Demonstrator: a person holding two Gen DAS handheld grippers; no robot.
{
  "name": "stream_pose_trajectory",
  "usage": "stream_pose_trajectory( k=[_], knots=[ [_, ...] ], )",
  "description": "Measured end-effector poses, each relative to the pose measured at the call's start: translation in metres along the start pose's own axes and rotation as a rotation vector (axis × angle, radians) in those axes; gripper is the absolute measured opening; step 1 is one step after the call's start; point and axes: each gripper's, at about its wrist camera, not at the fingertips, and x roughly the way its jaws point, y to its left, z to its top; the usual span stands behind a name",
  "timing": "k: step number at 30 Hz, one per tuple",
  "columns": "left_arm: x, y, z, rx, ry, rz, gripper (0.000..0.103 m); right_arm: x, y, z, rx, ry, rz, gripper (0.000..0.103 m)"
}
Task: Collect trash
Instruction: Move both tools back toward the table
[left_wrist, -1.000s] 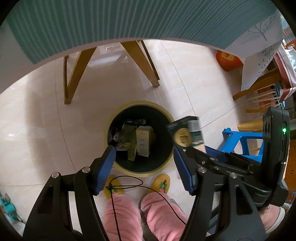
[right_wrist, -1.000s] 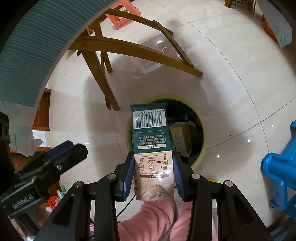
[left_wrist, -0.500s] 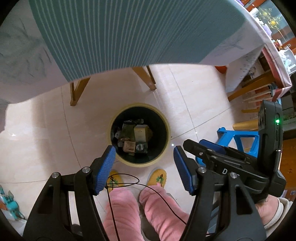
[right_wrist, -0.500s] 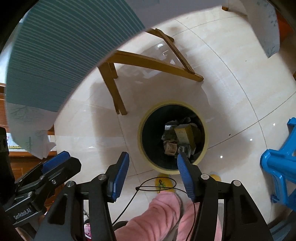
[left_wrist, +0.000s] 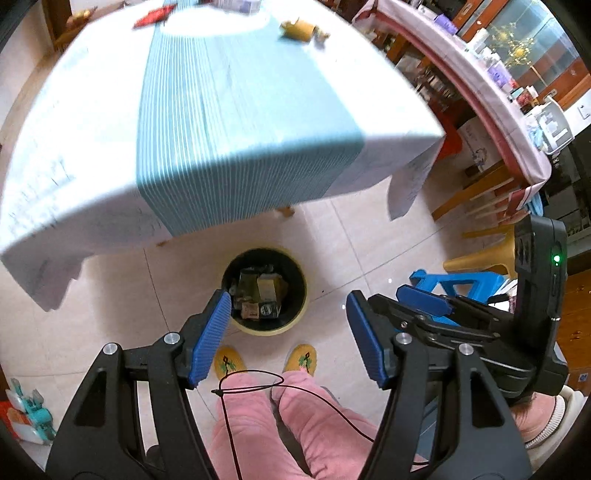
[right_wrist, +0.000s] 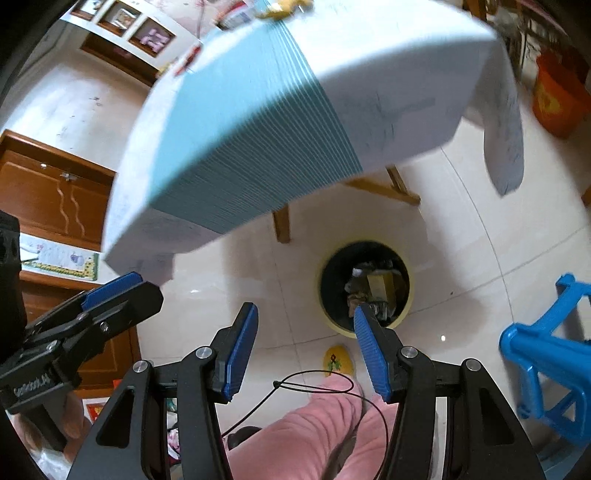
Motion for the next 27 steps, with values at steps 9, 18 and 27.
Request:
stream_pose_trajectory(
  k=[9, 18, 27],
  knots=[
    [-0.072, -0.037, 0.026, -0.009, -0.078, -0.004, 0.062, -0.092, 0.021, 0.019, -0.048, -0.085, 0.052, 0.055],
    [-0.128, -0.065, 0.05, 0.001, -0.18, 0.024, 0.062, -0.153, 0.032, 0.043, -0.103, -0.179, 0.091, 0.055],
    [-0.147, -0.071, 0.073, -0.031, -0.217, 0.066, 0.062, -0.189, 0.046, 0.075, -0.168, -0.27, 0.101, 0.055]
  ],
)
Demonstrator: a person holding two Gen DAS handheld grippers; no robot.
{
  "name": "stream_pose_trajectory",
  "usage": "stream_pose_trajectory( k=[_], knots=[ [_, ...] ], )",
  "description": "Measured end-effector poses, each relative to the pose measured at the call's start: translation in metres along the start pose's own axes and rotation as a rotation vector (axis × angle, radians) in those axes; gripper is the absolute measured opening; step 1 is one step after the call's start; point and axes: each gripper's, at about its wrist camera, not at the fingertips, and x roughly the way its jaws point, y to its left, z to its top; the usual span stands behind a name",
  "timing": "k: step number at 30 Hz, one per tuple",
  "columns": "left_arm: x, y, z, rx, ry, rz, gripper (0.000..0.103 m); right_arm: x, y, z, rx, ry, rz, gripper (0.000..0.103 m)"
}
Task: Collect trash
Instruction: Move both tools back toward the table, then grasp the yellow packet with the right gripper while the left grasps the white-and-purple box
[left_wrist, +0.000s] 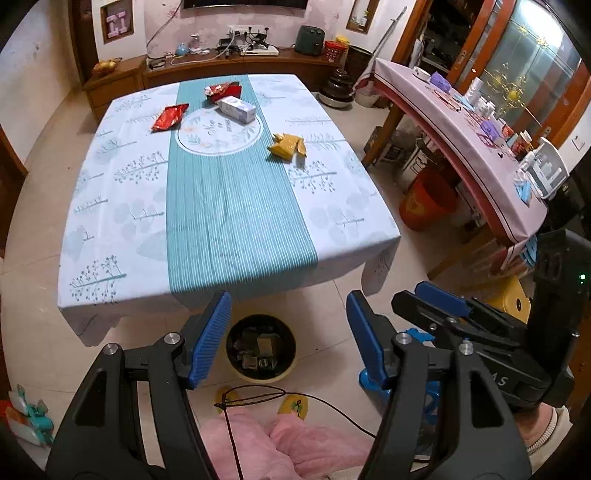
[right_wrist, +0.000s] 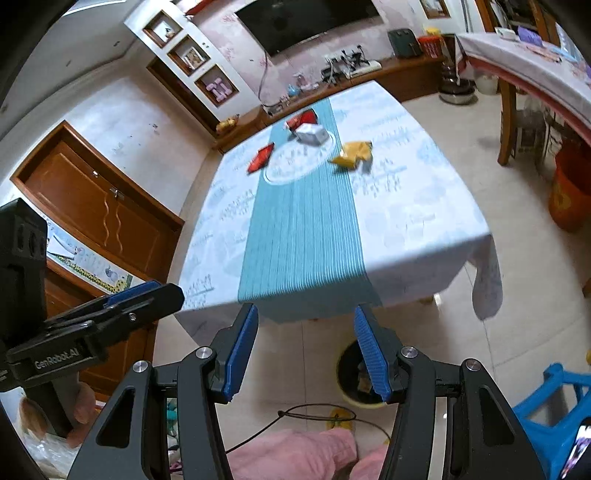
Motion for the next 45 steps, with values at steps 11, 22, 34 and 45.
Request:
stream_pose_trajectory(
  k=[11, 22, 34, 45],
  knots=[
    [0.024, 0.001, 0.077, 0.05, 0.028, 0.026, 0.062, 0.013, 0.005, 0.066, -0.022, -0.067, -0.006, 0.055],
    [0.095, 0.04, 0.223, 0.168, 0.066, -0.006, 0.062, 0.092, -0.015, 0.174, 0.089, -0.091, -0.089, 0.055],
    [0.229, 0.104, 0.322, 0.209, 0.206, -0.088, 0.062, 0.264, -0.063, 0.266, 0.281, 0.046, -0.256, 0.055],
    [0.294, 0.142, 0.362, 0.105, 0.246, -0.133, 0.062, 0.358, -0.079, 0.288, 0.287, 0.159, -0.377, 0.055]
  ],
)
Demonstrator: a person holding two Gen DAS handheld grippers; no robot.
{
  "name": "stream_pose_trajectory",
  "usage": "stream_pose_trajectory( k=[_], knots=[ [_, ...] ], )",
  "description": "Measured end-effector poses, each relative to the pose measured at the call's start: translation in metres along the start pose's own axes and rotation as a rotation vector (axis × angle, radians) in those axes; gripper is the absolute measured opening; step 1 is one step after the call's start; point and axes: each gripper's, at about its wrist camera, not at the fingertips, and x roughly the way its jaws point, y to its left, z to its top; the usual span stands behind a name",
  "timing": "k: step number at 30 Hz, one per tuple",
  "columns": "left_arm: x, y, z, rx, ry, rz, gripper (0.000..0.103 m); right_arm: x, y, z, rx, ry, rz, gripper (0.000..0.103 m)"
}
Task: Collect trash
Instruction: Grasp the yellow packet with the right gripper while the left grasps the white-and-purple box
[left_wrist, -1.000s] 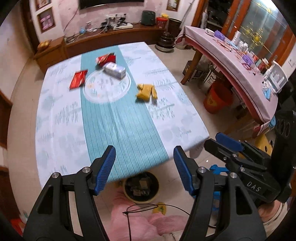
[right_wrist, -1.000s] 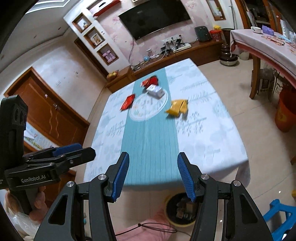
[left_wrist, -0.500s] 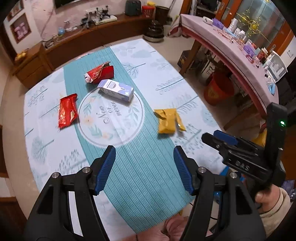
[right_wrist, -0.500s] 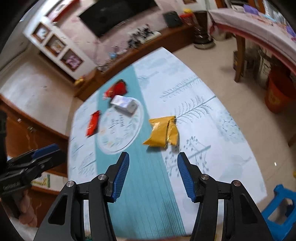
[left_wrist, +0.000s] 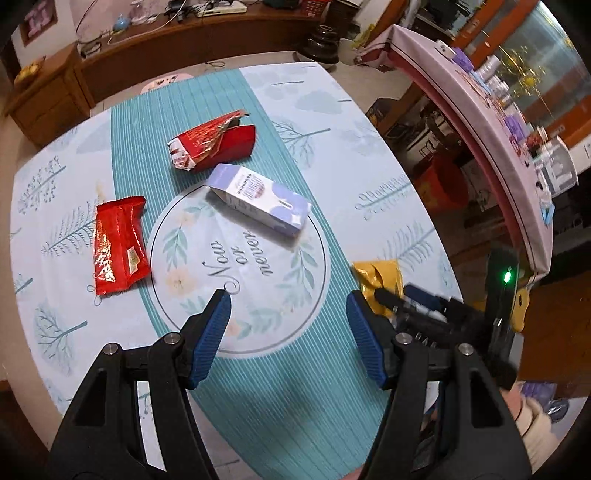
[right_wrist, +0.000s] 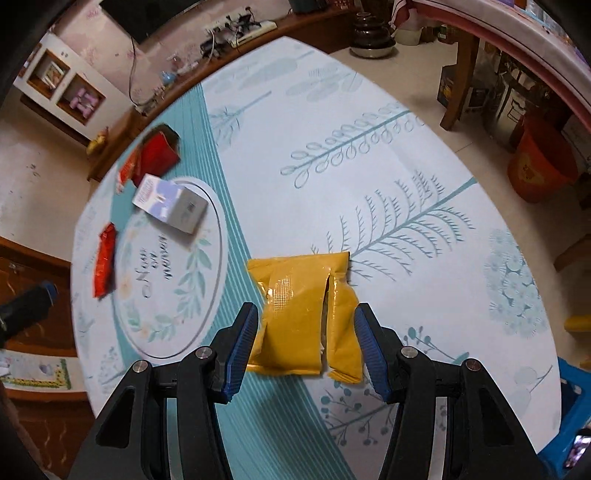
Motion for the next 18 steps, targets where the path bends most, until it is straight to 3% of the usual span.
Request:
stream_pose_trajectory(
  k=[6, 7, 9, 12, 15, 18],
  knots=[
    [0.016, 0.013, 0.014, -0.078, -0.008, -0.02, 0.062, 0.018, 0.018, -0.007, -0.087, 0.014, -0.057, 0.054],
    [0.017, 0.014, 0.016, -0.087, -0.012, -0.016, 0.062, 0.018, 0.021, -0.009, -0.112, 0.01, -0.071, 0.052],
    [0.021, 0.014, 0.019, -0.102, -0.017, -0.013, 0.062, 0.02, 0.029, -0.011, -0.165, 0.004, -0.097, 0.034],
    [0.027, 0.015, 0.024, -0.126, -0.016, -0.016, 0.062, 0.019, 0.036, -0.011, -0.211, -0.001, -0.09, 0.024],
    [0.033, 0.016, 0.028, -0.148, -0.016, -0.021, 0.062, 0.016, 0.044, -0.007, -0.254, 0.007, -0.056, 0.015],
    [0.041, 0.015, 0.033, -0.164, -0.018, -0.014, 0.062, 0.006, 0.054, 0.005, -0.285, -0.023, -0.041, 0.014]
  ],
)
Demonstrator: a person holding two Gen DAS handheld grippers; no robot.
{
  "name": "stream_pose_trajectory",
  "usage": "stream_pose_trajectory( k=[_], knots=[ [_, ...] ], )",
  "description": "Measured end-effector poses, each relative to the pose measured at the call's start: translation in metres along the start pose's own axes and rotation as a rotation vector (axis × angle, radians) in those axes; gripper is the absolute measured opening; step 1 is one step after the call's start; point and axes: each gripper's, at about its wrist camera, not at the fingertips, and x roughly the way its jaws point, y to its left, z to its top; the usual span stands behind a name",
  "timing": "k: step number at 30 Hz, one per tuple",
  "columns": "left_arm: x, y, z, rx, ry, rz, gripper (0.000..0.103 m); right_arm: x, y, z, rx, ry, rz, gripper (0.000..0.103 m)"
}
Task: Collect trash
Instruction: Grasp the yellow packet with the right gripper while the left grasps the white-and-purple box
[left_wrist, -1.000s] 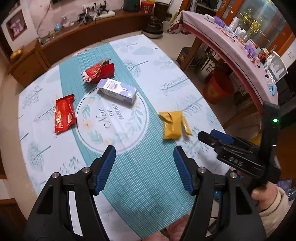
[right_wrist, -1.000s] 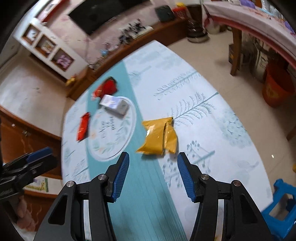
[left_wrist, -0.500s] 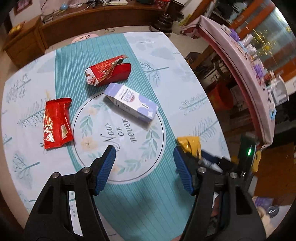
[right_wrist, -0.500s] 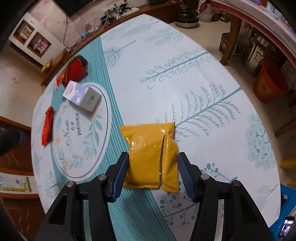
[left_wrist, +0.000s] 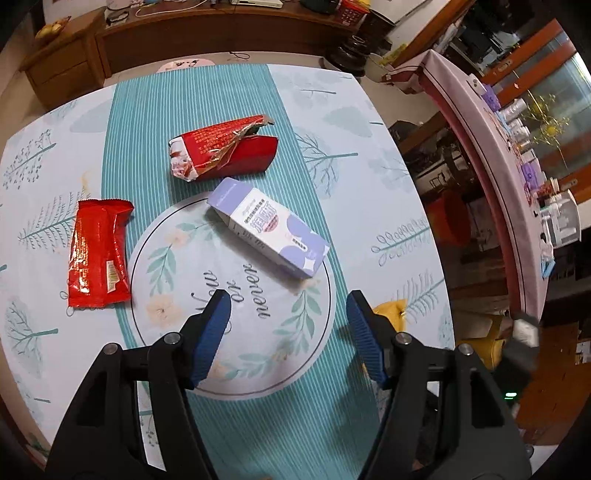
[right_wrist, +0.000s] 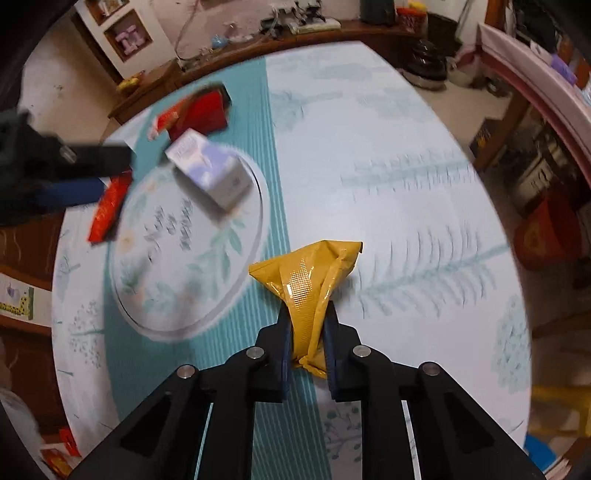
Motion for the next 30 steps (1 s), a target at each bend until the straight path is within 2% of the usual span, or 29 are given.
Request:
stream_pose_trajectory(
  k=[8, 13, 19, 27, 30],
  knots=[
    [0.028, 0.004, 0.018, -0.123, -0.033, 0.016, 0.062, -0.007, -0.014, 0.062, 0.132, -0.105, 0.038, 0.014],
    [0.05, 0.007, 0.026, -0.214, -0.062, 0.049, 0.062, 0.006, -0.019, 0.089, 0.15, -0.112, 0.059, 0.014],
    [0.076, 0.004, 0.038, -0.286, -0.063, 0.073, 0.062, 0.022, -0.016, 0.095, 0.135, -0.096, 0.06, 0.014],
    [0.11, -0.009, 0.044, -0.28, -0.021, 0.12, 0.062, 0.038, -0.023, 0.087, 0.144, -0.059, 0.077, 0.014],
    [0.115, -0.015, 0.042, -0.247, -0.039, 0.146, 0.061, 0.039, -0.026, 0.082, 0.151, -0.052, 0.086, 0.014]
  ],
)
